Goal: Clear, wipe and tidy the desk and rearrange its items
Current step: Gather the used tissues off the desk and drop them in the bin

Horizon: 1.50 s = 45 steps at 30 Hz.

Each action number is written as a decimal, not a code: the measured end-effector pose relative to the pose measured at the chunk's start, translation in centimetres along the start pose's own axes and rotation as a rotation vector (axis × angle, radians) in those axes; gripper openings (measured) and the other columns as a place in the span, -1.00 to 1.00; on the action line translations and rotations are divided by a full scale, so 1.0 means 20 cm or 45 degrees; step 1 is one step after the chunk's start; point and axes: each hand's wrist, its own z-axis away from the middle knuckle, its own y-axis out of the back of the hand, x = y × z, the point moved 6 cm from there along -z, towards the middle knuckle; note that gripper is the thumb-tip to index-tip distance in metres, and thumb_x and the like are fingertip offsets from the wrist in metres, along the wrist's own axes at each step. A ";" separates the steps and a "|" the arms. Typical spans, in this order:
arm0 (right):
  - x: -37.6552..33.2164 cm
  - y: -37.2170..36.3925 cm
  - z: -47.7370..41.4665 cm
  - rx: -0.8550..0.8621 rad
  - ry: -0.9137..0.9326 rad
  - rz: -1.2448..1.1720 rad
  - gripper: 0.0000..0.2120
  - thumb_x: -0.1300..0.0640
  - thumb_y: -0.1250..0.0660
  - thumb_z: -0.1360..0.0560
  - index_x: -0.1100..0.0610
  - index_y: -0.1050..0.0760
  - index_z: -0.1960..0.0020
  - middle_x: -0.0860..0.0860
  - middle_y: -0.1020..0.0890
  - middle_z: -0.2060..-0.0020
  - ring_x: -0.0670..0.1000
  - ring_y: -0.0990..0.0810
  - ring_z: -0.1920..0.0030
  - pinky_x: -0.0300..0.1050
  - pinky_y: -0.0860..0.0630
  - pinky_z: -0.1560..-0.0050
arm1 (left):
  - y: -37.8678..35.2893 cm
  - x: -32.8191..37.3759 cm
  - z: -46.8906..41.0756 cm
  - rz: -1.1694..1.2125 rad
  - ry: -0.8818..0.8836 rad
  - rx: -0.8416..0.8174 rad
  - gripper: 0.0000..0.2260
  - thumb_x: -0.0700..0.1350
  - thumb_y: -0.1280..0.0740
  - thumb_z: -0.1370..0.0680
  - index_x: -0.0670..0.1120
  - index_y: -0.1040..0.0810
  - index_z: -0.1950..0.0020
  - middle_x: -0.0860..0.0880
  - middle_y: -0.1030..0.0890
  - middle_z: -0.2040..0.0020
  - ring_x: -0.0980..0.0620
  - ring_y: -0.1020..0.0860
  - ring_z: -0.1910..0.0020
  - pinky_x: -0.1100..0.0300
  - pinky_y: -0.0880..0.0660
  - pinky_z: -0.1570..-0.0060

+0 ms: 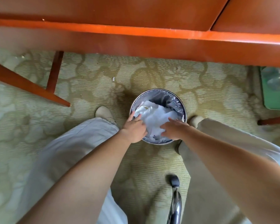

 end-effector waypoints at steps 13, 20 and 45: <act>-0.07 0.24 0.36 0.322 -0.023 -0.225 -0.49 -0.02 -0.21 -0.61 -0.06 -0.20 -0.53 0.07 -0.38 -0.45 0.11 -0.37 -0.42 -0.02 -0.36 -0.31 | 0.34 -0.04 0.30 0.298 0.117 0.216 -0.56 0.02 -0.15 -0.66 -0.08 -0.25 -0.51 -0.06 -0.34 -0.47 -0.04 -0.08 -0.57 -0.18 0.20 -0.53; -0.13 0.36 0.91 0.611 0.000 -0.212 -0.55 0.06 -0.22 -0.59 -0.04 -0.31 -0.46 0.08 -0.56 -0.25 0.15 -0.52 -0.21 -0.07 -0.48 -0.08 | 0.62 0.06 0.72 0.282 0.152 0.470 -0.59 0.05 -0.18 -0.65 -0.03 -0.29 -0.47 -0.08 -0.43 -0.37 -0.07 -0.30 -0.46 -0.15 0.05 -0.52; 0.18 0.70 2.65 1.493 -0.251 -0.367 -0.67 0.10 -0.18 -0.50 0.05 -0.46 -0.25 0.11 -0.63 -0.11 0.21 -0.58 -0.09 0.13 -0.54 -0.14 | 1.84 0.80 1.69 0.125 -0.186 1.160 -0.66 0.02 -0.19 -0.65 0.07 -0.35 -0.43 0.02 -0.47 -0.40 -0.01 -0.49 -0.31 -0.06 -0.52 -0.20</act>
